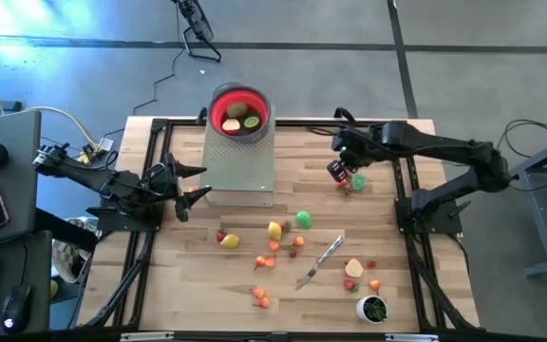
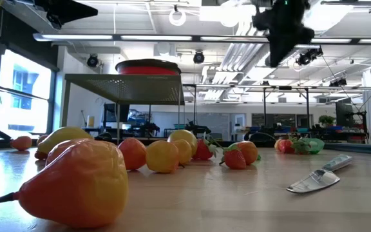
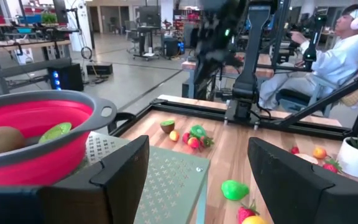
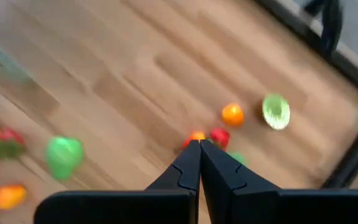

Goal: Pick & Place Fruit
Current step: Put the strawberry into the red strainer on the shelf

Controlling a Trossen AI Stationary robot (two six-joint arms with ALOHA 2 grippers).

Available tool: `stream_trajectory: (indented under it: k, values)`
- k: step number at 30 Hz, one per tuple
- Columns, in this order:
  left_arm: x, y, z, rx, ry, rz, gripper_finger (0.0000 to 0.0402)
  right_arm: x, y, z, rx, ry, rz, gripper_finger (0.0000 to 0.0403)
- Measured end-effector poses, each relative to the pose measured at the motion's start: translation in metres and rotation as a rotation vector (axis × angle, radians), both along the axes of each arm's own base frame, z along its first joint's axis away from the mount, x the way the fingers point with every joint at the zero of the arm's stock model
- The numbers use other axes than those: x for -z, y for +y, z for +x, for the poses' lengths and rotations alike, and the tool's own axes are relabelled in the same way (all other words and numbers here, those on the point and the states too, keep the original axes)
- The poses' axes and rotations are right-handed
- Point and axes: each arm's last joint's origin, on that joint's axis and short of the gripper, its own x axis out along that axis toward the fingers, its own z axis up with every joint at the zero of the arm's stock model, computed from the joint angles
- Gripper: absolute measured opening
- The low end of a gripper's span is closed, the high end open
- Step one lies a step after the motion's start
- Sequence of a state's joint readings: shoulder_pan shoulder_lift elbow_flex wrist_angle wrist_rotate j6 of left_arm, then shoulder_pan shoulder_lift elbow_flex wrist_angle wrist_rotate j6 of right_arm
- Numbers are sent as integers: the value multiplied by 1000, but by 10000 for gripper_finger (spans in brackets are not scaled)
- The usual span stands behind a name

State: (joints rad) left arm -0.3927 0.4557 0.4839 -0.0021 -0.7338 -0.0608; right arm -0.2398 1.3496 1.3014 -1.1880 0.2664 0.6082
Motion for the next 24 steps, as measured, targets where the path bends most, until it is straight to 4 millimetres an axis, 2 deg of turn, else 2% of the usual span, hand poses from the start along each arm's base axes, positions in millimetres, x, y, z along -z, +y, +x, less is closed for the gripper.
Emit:
stream_trajectory:
  k: [3, 6, 11, 16, 20, 24]
  values:
    - [0, 0, 0, 1, 0, 0, 267, 20, -5, -5, 11, 64, 44, 4]
    - [0, 0, 0, 2, 0, 0, 267, 36, -7, -10, -64, 127, 102, 4]
    - [0, 0, 0, 2, -1, -3, 267, 54, -2, -14, -155, 143, 259, 4]
    - [0, 0, 0, 2, -7, -21, 267, 71, -2, -14, -232, 144, 256, 12]
    - [0, 0, 0, 2, -8, -21, 267, 83, 0, -12, -424, 124, 259, 18]
    - [0, 0, 0, 2, -8, -21, 267, 86, 1, -9, -600, 86, 261, 19]
